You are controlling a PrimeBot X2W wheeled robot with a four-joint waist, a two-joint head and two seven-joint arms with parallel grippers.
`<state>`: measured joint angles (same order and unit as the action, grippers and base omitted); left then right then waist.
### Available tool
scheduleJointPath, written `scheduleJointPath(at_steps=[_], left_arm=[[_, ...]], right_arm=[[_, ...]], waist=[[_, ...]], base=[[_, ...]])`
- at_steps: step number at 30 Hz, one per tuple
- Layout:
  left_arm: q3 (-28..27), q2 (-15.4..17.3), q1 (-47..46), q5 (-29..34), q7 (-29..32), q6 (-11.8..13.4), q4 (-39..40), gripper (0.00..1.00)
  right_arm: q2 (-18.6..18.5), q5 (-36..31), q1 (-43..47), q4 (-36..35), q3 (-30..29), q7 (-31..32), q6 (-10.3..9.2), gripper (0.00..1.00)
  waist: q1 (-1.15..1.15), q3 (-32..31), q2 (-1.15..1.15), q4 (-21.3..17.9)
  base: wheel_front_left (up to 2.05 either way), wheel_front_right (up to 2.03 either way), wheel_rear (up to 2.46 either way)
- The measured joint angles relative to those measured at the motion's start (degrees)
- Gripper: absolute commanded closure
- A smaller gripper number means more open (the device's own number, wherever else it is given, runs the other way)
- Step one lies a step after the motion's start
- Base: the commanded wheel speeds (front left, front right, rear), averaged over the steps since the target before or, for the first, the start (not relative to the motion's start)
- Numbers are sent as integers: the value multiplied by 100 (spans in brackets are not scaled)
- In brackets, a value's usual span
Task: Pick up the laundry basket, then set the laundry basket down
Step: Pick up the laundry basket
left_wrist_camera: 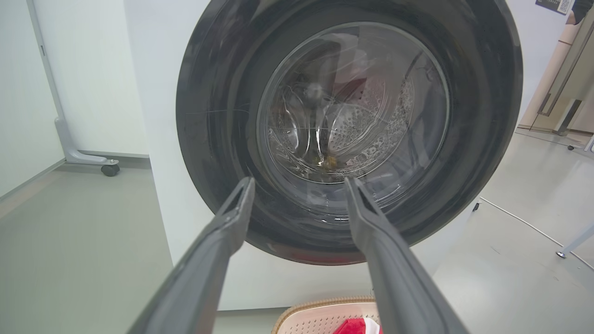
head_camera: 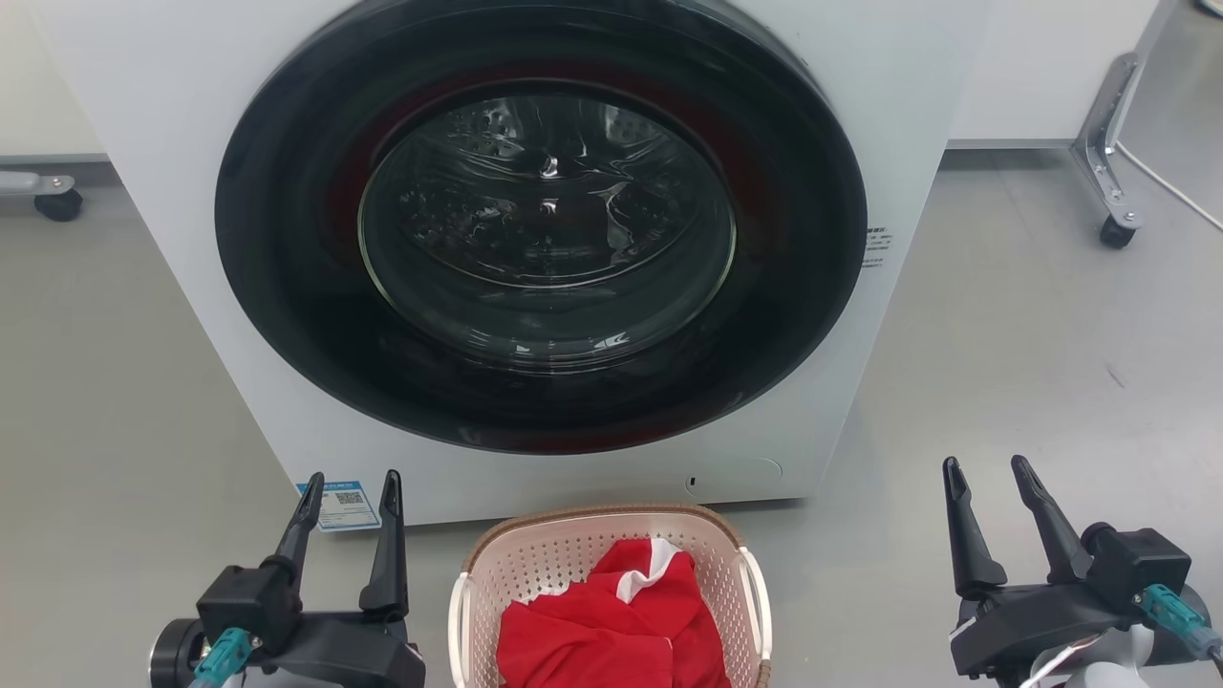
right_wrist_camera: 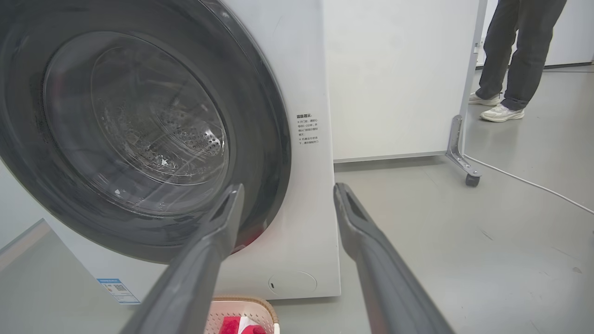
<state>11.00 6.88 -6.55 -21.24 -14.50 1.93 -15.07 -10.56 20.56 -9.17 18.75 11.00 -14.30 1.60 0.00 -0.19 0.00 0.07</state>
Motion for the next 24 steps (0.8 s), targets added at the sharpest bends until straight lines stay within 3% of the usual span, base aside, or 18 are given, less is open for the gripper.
scheduleJointPath(at_steps=[12,24], left_arm=[[-20,-62,0,18,0,-49,38,0],[-19,-122,-211,23,0,-114,219,0]], right_arm=[[42,-53,2,-29,-88,0,44,0],[78,-147,-198,-197,-135,-1,52,0]], waist=[[0,195,0,4],[0,774,0,18]], base=[[0,0,0],[0,0,0]])
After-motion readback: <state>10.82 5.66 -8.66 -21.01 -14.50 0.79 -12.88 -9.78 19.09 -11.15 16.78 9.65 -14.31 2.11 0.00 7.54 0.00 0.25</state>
